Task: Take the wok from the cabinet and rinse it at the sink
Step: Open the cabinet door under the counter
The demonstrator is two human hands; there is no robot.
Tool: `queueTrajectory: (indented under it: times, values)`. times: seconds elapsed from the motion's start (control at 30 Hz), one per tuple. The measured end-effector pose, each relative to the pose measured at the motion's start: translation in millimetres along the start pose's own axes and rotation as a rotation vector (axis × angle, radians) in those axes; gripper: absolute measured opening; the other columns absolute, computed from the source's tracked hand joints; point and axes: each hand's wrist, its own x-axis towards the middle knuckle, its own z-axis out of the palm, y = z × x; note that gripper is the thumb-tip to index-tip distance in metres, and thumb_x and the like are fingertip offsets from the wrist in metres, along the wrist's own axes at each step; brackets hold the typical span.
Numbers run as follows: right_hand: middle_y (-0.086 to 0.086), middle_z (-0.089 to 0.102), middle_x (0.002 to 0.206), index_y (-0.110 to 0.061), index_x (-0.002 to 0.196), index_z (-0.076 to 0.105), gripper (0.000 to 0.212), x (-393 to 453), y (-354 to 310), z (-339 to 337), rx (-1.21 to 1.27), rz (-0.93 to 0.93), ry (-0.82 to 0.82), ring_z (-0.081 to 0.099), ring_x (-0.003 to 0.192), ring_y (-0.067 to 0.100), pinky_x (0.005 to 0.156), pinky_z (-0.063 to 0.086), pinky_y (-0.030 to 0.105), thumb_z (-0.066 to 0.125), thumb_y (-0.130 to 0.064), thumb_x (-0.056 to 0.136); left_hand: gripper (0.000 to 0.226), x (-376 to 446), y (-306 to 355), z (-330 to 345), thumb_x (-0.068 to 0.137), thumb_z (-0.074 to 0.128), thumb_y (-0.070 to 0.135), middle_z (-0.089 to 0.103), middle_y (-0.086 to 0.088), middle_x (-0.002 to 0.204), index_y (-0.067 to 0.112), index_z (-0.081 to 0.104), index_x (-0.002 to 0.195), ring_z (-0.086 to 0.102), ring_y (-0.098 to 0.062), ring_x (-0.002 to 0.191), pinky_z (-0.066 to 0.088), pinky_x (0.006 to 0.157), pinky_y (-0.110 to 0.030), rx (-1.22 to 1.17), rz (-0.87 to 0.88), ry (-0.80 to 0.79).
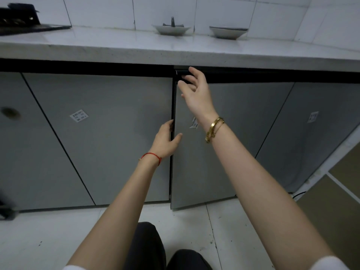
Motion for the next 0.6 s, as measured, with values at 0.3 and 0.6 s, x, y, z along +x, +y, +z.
queueTrajectory:
  times: [0.3,0.6]
  values:
    - [-0.002,0.062,0.108,-0.017,0.132,0.050,0.042,-38.6,2.5,-37.6,-0.208,-0.233,0.047,0.062,0.086,0.009,0.077,0.051,0.010,0.060,-0.020,0.091,0.035,-36.1,3.8,4.1,0.098,0.050,0.020,0.054,-0.009,0.114,0.005,0.054,0.129,0.057,-0.020,0.106,0.040,0.091,-0.019,0.057,0.154,0.022]
    - [-0.003,0.063,0.102,-0.017,0.125,0.052,0.046,-91.2,-7.7,-86.1,-0.393,-0.390,0.056,0.060,0.095,0.012,0.087,0.052,0.033,0.069,-0.033,0.085,0.008,-74.3,28.0,17.5,0.092,0.059,0.016,0.050,-0.001,0.080,0.010,0.059,0.087,0.054,-0.015,0.073,0.039,0.064,-0.017,0.154,0.326,-0.038]
